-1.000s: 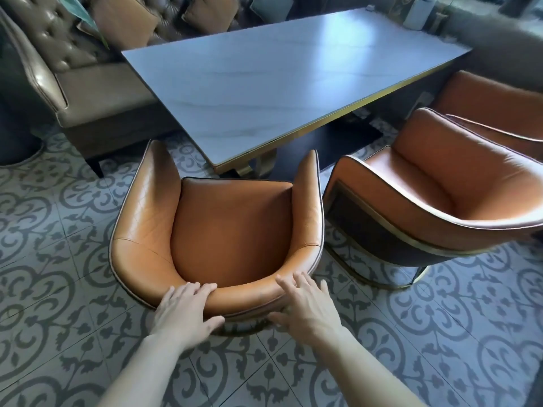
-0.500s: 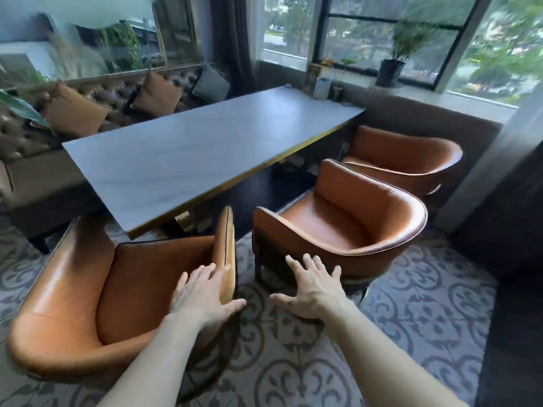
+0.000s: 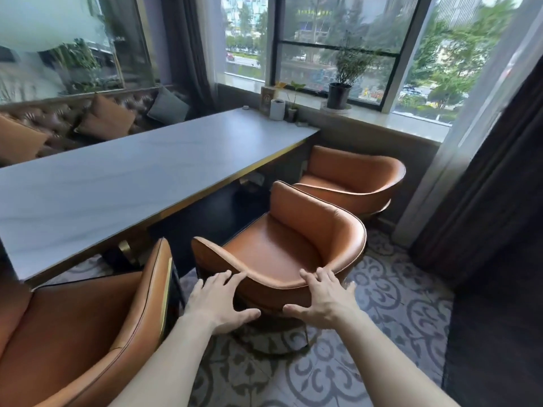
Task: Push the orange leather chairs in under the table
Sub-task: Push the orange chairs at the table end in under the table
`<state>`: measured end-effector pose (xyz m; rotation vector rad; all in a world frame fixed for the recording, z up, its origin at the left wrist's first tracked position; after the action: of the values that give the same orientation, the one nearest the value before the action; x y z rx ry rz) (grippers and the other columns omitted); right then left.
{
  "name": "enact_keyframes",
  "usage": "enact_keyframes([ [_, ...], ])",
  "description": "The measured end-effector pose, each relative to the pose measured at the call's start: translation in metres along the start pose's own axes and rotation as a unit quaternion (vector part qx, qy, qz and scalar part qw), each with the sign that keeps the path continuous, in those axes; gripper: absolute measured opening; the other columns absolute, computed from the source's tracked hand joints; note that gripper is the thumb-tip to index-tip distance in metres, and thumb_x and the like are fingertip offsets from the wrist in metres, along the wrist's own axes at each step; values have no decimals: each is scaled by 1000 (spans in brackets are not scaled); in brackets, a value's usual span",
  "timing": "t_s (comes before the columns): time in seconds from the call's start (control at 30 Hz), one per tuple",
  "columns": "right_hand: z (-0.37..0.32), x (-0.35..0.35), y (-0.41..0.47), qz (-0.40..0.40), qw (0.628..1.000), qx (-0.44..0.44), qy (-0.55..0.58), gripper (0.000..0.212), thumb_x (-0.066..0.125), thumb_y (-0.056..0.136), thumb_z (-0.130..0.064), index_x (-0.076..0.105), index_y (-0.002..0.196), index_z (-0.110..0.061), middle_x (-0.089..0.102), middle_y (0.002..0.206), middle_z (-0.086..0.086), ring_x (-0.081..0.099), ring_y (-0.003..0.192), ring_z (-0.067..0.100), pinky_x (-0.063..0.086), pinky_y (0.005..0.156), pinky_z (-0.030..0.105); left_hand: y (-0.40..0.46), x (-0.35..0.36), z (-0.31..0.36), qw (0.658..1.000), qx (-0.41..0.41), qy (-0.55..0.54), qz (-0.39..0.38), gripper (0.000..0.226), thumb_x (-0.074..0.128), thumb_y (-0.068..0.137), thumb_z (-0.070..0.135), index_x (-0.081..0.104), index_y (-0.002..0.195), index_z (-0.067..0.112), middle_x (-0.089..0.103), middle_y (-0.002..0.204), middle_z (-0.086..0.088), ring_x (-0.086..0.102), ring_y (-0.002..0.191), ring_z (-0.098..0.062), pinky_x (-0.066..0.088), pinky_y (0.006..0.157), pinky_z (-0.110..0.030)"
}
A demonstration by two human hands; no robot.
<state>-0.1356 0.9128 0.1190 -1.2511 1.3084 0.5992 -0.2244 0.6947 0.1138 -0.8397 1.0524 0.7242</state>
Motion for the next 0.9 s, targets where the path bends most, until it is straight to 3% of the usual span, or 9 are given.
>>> enact_keyframes([
  [0.27, 83, -47, 111, -19, 998, 31, -45, 102, 56, 84, -82, 12, 164, -38, 10, 174, 5, 7, 160, 25, 9, 120, 72, 142, 30, 60, 998, 15, -55, -36, 100, 50, 72, 85, 13, 155, 43, 24, 163, 1, 23, 148, -21, 18, 121, -46],
  [0.53, 124, -100, 217, -12, 997, 25, -78, 100, 56, 82, -84, 17, 162, -39, 16, 173, 6, 11, 159, 25, 12, 120, 71, 243, 33, 89, 994, -13, -92, -54, 97, 52, 75, 83, 12, 154, 44, 23, 164, 1, 23, 148, -21, 15, 122, -48],
  [0.7, 143, -109, 275, -32, 995, -13, -91, 98, 56, 85, -82, 17, 163, -37, 16, 173, 7, 12, 159, 27, 15, 123, 60, 291, 30, 104, 994, -56, -90, -32, 96, 50, 75, 84, 13, 154, 45, 24, 164, 2, 25, 148, -21, 16, 121, -49],
  [0.9, 172, -96, 359, -66, 986, -103, -112, 102, 51, 81, -87, 13, 162, -39, 14, 174, 6, 10, 160, 29, 15, 124, 63, 327, 47, 134, 982, -151, -111, -4, 95, 53, 75, 83, 12, 153, 46, 22, 164, 4, 22, 149, -21, 14, 122, -50],
])
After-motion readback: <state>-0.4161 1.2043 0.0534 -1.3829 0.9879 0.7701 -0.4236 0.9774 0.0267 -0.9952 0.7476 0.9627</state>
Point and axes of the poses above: each hand's wrist, its own y-axis towards the middle knuckle, its own x-axis out of the palm, z = x × y, the point moved 9 cm from there along y, towards the middle knuckle
